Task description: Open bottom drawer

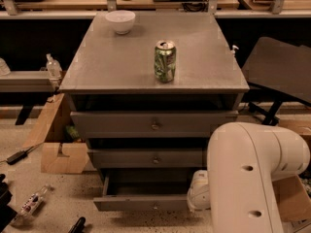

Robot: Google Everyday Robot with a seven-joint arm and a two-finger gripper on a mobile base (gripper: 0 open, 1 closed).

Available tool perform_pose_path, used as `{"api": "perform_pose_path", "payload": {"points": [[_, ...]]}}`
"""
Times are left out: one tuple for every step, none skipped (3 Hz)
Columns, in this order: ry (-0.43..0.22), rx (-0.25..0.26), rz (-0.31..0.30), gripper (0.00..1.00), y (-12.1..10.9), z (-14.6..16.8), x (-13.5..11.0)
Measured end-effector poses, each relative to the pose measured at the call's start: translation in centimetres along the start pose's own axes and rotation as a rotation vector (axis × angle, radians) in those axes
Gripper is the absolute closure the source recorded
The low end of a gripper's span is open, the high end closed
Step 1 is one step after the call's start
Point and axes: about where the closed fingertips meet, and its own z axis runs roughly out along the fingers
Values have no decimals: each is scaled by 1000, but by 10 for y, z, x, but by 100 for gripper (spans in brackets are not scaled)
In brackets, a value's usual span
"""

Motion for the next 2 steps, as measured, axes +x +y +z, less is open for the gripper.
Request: {"api": "perform_pose_path", "payload": {"points": [[0, -2, 1, 42, 1, 1, 0], [-10, -1, 2, 11, 1, 3, -1]]}}
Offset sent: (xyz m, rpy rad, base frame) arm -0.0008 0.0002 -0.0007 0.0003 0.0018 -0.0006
